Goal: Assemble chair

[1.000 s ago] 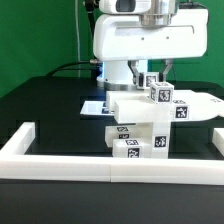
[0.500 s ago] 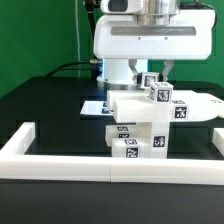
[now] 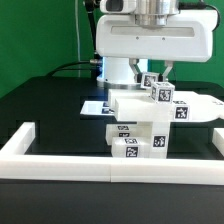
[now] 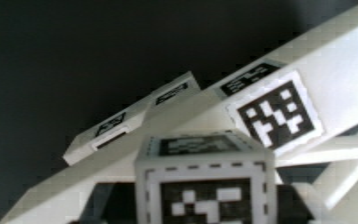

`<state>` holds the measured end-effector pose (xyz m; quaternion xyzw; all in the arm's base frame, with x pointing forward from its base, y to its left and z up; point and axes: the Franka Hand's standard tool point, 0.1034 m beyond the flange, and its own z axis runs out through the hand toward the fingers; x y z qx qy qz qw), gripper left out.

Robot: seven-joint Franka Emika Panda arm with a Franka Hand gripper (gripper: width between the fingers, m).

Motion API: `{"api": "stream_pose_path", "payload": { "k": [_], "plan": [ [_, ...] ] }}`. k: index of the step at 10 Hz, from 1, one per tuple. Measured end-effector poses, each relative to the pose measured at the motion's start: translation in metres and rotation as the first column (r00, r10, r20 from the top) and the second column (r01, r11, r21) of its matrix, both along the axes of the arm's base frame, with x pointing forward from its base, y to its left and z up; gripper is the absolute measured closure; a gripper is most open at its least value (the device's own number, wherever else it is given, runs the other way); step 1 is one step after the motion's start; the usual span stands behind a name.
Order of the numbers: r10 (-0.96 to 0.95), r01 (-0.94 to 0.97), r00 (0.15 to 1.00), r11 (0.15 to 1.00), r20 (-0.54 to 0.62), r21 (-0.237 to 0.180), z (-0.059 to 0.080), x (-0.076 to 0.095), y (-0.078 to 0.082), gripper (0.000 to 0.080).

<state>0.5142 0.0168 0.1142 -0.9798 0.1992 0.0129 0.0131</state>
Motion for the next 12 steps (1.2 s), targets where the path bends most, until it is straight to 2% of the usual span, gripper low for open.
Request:
{"api": "stream_pose_path", "payload": {
  "k": [1,2,3,4,5,6,8,12],
  "plan": [
    [-0.051,0.051,0.999,0.999,-0.002,-0.001,0.0,0.0,0.0005,0.0514],
    [-0.051,0.051,0.999,0.999,-0.002,-0.001,-0.0001,0.0,0.0005,0.0458],
    [-0.04,0.04,0.999,0.999,-0.001,-0.001,-0.0001,-0.0001,0.0004,0.0458],
    [-0.009,0.009,1.0,1.0,-0.001,0.0,-0.0001,-0.0001,0.0005,0.0275],
    [-0.001,0.001,1.0,1.0,-0.001,-0.002,-0.0001,-0.0001,0.0019,0.0275],
    [0.052,-0.052,0.999,0.999,0.001,-0.002,0.0001,0.0,0.0032,0.0176],
    [0.241,-0.241,0.97,0.97,0.009,0.0,0.0006,0.0001,0.0035,0.0158],
    [0.593,-0.593,0.805,0.805,0.026,-0.002,0.0007,0.0009,0.0041,0.015]
  ]
}}
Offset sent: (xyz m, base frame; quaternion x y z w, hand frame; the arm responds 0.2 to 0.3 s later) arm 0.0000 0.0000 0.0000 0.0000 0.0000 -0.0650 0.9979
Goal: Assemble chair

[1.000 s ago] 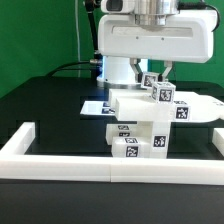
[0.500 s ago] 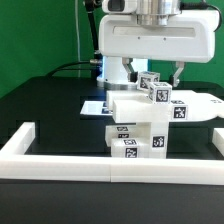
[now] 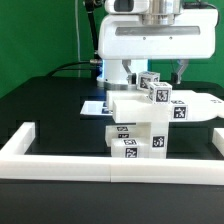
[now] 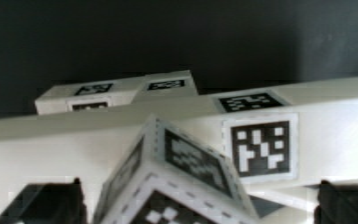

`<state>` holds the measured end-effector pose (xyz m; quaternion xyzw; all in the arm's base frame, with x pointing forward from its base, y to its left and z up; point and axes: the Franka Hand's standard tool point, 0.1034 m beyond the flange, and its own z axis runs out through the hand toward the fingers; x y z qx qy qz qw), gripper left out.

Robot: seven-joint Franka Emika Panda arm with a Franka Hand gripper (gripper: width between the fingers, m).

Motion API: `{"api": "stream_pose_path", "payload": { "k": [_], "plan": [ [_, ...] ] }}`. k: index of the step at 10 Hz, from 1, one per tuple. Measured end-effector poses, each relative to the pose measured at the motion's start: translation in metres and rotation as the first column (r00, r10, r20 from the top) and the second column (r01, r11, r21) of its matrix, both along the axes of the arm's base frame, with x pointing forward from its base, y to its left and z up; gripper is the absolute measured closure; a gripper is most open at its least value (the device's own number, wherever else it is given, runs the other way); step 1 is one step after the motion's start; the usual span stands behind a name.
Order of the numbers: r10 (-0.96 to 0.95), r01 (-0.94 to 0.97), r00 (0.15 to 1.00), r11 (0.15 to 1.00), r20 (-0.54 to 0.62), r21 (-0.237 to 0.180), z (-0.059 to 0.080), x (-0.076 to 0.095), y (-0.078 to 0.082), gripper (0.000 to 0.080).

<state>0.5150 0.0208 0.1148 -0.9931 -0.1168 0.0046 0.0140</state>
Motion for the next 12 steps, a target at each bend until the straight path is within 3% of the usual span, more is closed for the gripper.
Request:
{"api": "stream_pose_path", "payload": {
  "k": [5,8,11,12],
  "plan": [
    [0.361,-0.361,0.933,0.933,0.007,-0.004,0.0,0.0002,-0.0043,0.015],
    [0.551,-0.551,0.834,0.834,0.007,-0.009,-0.0004,0.0,-0.0079,0.015],
    [0.576,-0.576,0.817,0.817,0.005,-0.011,-0.0006,0.0,-0.0088,0.0163],
    [0.576,-0.576,0.817,0.817,0.005,-0.011,-0.0007,-0.0001,-0.0089,0.0331]
  ]
}}
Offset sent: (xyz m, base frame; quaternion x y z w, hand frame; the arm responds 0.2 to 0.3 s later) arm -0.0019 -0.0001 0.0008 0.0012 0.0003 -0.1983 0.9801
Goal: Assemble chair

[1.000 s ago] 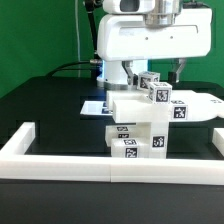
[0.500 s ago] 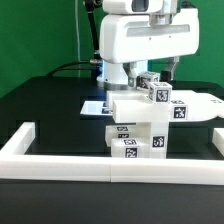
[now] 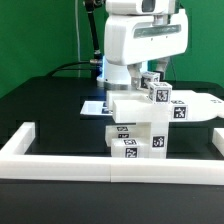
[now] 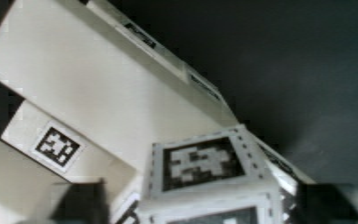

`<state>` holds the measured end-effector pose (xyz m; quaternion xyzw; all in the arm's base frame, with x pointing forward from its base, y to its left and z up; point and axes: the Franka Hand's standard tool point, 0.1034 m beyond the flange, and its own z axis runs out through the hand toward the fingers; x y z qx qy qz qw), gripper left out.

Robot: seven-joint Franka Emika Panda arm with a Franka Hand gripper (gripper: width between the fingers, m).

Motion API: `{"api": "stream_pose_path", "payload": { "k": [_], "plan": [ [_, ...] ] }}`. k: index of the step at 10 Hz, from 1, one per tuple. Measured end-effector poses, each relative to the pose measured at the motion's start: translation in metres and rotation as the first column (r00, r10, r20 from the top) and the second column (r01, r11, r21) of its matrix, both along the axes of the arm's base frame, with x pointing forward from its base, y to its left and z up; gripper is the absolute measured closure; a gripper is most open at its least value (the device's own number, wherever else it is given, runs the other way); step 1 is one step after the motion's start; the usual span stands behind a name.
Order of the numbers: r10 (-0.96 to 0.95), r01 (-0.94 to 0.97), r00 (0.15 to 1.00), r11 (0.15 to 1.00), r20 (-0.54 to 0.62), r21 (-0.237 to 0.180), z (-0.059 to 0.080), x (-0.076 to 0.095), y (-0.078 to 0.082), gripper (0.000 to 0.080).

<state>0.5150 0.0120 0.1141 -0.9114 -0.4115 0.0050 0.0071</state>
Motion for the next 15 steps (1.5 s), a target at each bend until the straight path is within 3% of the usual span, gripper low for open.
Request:
{"api": "stream_pose_path", "payload": {
  "k": [1,5,9,15],
  "plan": [
    [0.0,0.0,1.0,1.0,0.0,0.0,-0.0001,0.0,-0.0001,0.0511],
    [-0.053,0.053,0.999,0.999,-0.001,-0.001,-0.0002,-0.0001,-0.0004,0.0515],
    [-0.35,0.349,0.937,0.937,-0.003,-0.006,-0.0004,-0.0001,-0.0004,0.0515],
    [-0.696,0.696,0.718,0.718,-0.003,-0.013,-0.0004,-0.0002,0.0003,0.0515]
  ]
}}
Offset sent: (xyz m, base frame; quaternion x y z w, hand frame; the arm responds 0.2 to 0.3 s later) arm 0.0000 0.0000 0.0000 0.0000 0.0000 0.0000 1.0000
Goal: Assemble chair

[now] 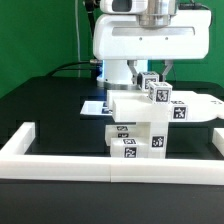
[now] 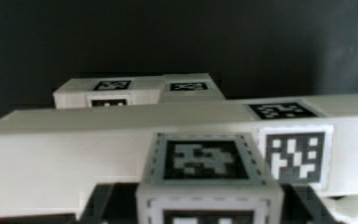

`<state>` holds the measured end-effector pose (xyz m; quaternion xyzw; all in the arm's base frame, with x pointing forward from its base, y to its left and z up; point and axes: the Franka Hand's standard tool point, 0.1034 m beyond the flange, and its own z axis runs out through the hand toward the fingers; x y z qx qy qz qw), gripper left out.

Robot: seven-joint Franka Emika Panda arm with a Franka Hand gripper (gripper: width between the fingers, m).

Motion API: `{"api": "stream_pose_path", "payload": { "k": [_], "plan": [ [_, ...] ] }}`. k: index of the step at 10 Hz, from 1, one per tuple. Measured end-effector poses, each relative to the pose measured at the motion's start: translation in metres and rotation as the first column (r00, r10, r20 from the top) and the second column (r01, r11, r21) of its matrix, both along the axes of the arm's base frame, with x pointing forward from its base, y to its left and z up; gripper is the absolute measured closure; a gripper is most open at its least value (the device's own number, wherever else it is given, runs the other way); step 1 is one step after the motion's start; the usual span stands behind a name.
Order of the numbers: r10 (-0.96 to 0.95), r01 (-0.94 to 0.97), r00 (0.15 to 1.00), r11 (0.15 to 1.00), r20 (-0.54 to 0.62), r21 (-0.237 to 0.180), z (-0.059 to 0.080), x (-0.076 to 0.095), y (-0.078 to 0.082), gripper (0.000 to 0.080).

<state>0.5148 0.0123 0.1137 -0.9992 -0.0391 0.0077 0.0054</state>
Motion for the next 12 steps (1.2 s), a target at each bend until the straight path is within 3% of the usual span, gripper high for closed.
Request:
{"api": "stream_pose_path", "payload": {
  "k": [6,7,8,9,10,12],
  "plan": [
    [-0.362,0.362,0.932,0.932,-0.003,-0.004,0.0,0.0,0.0013,0.0515],
    [-0.346,0.346,0.938,0.938,-0.003,-0.005,0.0,0.0,0.001,0.0441],
    [-0.28,0.28,0.96,0.96,-0.003,-0.003,0.0,0.0,0.0001,0.026],
    [-0.274,0.274,0.962,0.962,-0.002,-0.004,0.0,0.0,0.0016,0.026],
    [-0.22,0.22,0.975,0.975,0.001,-0.006,0.0003,0.0004,0.0036,0.0172],
    [-0.007,0.007,1.0,1.0,0.012,-0.004,0.001,0.0013,0.0045,0.0157]
  ]
}}
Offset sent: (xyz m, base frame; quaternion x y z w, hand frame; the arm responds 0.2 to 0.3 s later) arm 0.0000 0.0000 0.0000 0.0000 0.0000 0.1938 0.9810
